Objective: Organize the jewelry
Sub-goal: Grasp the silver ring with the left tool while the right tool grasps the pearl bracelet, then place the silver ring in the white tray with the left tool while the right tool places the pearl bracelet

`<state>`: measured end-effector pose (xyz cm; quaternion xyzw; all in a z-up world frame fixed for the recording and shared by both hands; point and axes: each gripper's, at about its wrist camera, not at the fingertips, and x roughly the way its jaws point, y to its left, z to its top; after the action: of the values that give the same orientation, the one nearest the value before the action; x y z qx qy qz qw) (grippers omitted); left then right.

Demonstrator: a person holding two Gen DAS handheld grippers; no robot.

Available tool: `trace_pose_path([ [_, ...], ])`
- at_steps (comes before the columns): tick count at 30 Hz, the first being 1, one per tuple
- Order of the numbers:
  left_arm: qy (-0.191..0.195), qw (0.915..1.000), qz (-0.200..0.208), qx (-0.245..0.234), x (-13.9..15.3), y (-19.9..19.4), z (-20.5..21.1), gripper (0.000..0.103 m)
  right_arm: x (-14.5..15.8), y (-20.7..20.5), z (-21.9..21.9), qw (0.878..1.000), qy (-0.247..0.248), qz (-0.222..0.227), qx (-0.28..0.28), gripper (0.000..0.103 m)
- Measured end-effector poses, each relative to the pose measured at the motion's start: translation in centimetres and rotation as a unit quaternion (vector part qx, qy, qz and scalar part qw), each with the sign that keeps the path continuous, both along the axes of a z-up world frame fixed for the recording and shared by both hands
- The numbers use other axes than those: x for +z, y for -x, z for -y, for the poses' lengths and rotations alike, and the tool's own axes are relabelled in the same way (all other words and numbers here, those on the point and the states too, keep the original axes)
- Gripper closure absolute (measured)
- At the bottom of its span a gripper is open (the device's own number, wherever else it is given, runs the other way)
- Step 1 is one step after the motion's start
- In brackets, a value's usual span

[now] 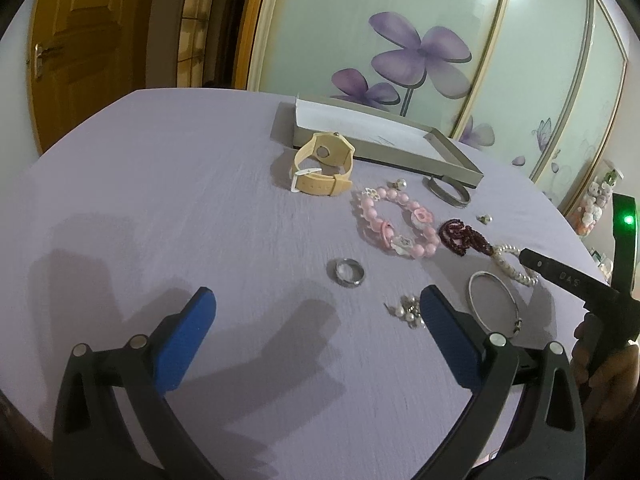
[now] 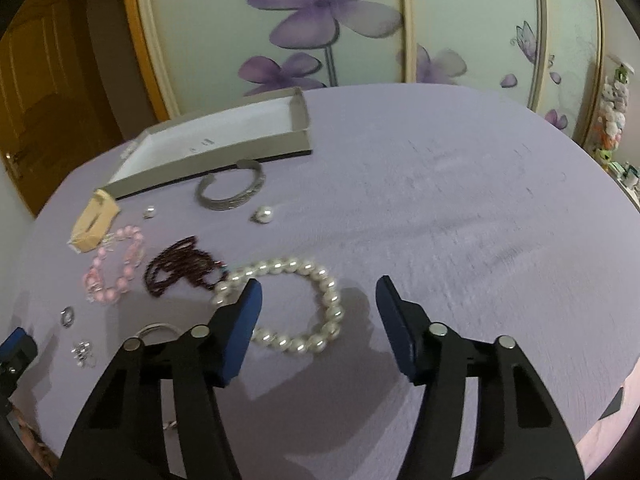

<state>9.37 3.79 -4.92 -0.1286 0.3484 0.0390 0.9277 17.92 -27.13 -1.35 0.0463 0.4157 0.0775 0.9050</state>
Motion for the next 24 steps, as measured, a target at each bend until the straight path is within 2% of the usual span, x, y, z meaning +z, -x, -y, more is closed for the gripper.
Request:
trace_pose_path([
  [2,-0.002,1.0000,-0.005,-0.003,0.0,-0.5,0.0,0.002,-0.2,-0.2,-0.2,1.000,0.005,-0.008,0.004,0.053],
  [4,-0.006,0.9999,-0.012,-0.007,-0.1,-0.9,0.2,0.007,-0.3,-0.2,-0.7,1.000,0.029,-0.007,0.010,0.071],
  [5,-0.009,0.9998,-0.018,-0.008,-0.1,-1.2,0.3,0.009,-0.3,-0.1,-0.9,0.999,0.029,-0.005,0.017,0.078],
  [6,-0.011,0.9997,-0.021,-0.009,-0.2,-1.4,0.4,0.012,-0.3,-0.3,-0.9,0.999,0.026,-0.005,0.023,0.089],
  [7,-0.014,0.9995,-0.026,-0.012,-0.3,-1.8,0.5,0.016,-0.3,-0.2,-0.9,0.999,0.022,-0.005,0.027,0.093],
  [16,-0.032,0.9979,-0.052,-0.021,-0.6,-4.0,1.3,0.040,0.1,-0.1,-0.4,0.999,-0.012,0.002,0.035,0.093],
  [20,-0.042,0.9972,-0.057,-0.027,-0.5,-4.5,2.0,0.045,0.4,-0.1,-0.7,0.999,-0.018,0.006,0.042,0.093],
  [23,-0.048,0.9966,-0.058,-0.032,-0.6,-4.7,2.6,0.055,0.4,0.0,-0.8,0.999,-0.021,0.007,0.045,0.093],
  [24,-0.052,0.9964,-0.059,-0.032,-0.5,-4.9,2.7,0.064,0.5,0.0,-0.8,0.999,-0.022,0.007,0.045,0.093],
])
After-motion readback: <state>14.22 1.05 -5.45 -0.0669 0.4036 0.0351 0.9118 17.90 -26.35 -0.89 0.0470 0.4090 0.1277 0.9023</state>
